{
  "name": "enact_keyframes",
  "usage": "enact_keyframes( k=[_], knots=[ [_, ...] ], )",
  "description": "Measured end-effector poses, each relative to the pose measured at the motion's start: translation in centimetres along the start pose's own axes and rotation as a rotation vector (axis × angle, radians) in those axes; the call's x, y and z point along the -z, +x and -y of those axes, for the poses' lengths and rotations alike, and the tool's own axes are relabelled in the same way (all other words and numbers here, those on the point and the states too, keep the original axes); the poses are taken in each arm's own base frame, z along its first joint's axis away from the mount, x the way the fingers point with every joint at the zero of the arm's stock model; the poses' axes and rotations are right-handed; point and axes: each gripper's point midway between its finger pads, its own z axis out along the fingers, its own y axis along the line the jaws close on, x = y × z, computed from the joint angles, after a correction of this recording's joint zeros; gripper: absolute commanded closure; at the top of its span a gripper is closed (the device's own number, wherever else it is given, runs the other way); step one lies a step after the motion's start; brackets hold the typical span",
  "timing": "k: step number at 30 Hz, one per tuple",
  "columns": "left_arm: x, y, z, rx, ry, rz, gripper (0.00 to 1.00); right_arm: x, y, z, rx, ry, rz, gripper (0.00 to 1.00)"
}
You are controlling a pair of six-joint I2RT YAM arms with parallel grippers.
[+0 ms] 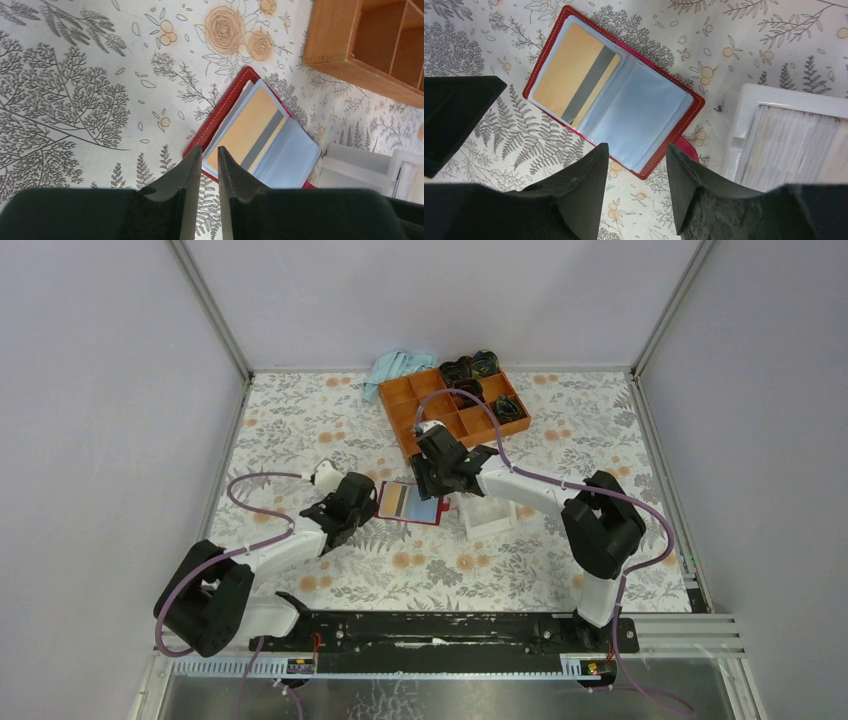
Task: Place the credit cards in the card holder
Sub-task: Insert the credit card into the card holder, then pick up the credit card from the storage box.
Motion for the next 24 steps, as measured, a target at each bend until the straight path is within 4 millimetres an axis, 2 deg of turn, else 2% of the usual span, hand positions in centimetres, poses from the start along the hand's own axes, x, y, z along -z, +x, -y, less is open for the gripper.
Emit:
enact_keyframes(
  k=[2, 5, 12, 13, 15, 18, 19, 24],
  knots=[
    [0.1, 0.1, 0.4, -0.013, 0.018, -0.005, 0.7, 0.2, -0.2, 0.2, 0.005, 0.012, 0.009, 0.37],
    [0.1, 0.1, 1.1, -0.029, 0.049, -0.012, 0.54, 0.7, -0.5, 0.5, 0.015, 0.019, 0.028, 0.25],
    [0.9, -0.6, 3.1, -0.045, 0.144, 0.005, 0.31, 3.3, -3.0, 0.2, 0.014, -0.014, 0.143, 0.07],
    [1.0, -0.8, 3.4, -0.045, 0.156, 0.009, 0.28, 3.5, -3.3, 0.2, 0.012, -0.013, 0.158, 0.01],
    [1.4, -1.1, 4.0, -0.045, 0.186, 0.016, 0.13, 4.0, -4.3, 0.3, 0.005, -0.006, 0.196, 0.01],
    [1.7, -1.1, 4.8, -0.049, 0.224, 0.012, 0.06, 4.4, -5.1, 0.8, -0.005, 0.014, 0.231, 0.01],
    [1.7, -1.1, 5.0, -0.048, 0.235, 0.009, 0.01, 4.5, -5.5, 1.1, -0.01, 0.02, 0.244, 0.01],
    [1.8, -0.6, 5.1, -0.06, 0.261, -0.007, 0.01, 5.7, -6.8, 3.0, -0.05, 0.044, 0.293, 0.01]
  ],
)
